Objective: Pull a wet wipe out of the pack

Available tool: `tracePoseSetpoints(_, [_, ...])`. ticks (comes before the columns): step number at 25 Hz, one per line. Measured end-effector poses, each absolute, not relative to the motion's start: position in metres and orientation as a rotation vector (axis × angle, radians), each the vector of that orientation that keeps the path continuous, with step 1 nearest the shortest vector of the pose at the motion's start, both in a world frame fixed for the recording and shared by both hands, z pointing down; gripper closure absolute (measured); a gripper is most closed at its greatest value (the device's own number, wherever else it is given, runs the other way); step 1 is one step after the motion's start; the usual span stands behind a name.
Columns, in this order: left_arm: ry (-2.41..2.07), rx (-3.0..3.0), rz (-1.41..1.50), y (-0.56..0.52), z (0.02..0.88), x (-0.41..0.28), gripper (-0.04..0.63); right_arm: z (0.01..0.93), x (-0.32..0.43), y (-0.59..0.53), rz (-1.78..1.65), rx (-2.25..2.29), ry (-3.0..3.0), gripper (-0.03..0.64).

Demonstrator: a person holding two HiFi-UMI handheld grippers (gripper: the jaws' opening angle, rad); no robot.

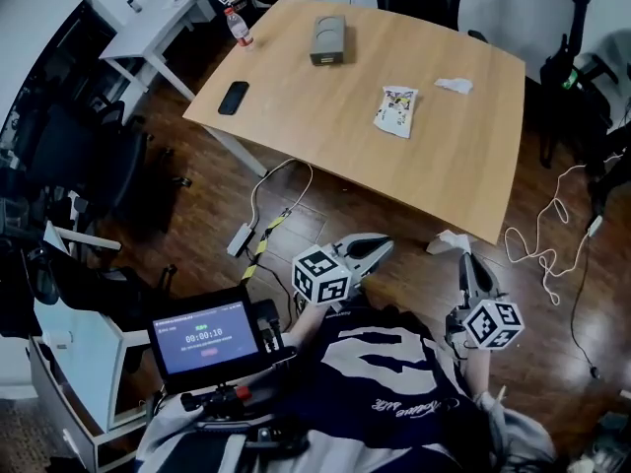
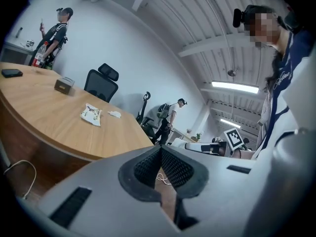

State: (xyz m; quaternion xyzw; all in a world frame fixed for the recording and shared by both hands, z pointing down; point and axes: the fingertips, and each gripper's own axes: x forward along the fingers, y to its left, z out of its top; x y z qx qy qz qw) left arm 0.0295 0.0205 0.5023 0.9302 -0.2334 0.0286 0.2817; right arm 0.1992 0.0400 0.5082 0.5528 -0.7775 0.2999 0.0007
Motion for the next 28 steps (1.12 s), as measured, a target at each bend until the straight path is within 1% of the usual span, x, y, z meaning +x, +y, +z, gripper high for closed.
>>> tracePoseSetpoints(5, [-0.652, 2.440, 0.110, 0.075, 0.512, 0.056, 0.592, 0.517, 0.238, 0.079, 1.007, 1.751, -2.458, 0.607])
tracePoseSetpoints(11, [-0.611, 2.522, 0.098, 0.132, 0.491, 0.071, 0.592, 0.517, 0.249, 0.126, 1.019, 1.756, -2.474, 0.607])
tracePoseSetpoints(17, [-0.615, 2.556, 0.149, 0.133, 0.500, 0.068, 0.592, 0.527, 0.239, 0.124, 1.013, 1.734, -2.499, 0.607])
tracePoseSetpoints(21, [-0.629, 2.562, 0.110, 0.138, 0.495, 0.061, 0.592, 0.521, 0.231, 0.130, 0.976, 1.722, -2.498, 0.607])
tracePoseSetpoints(28, [-0.698, 2.556, 0.123, 0.165, 0.491, 0.011, 0.592, 0.506, 0.187, 0.145, 0.945, 1.691, -2.513, 0.607])
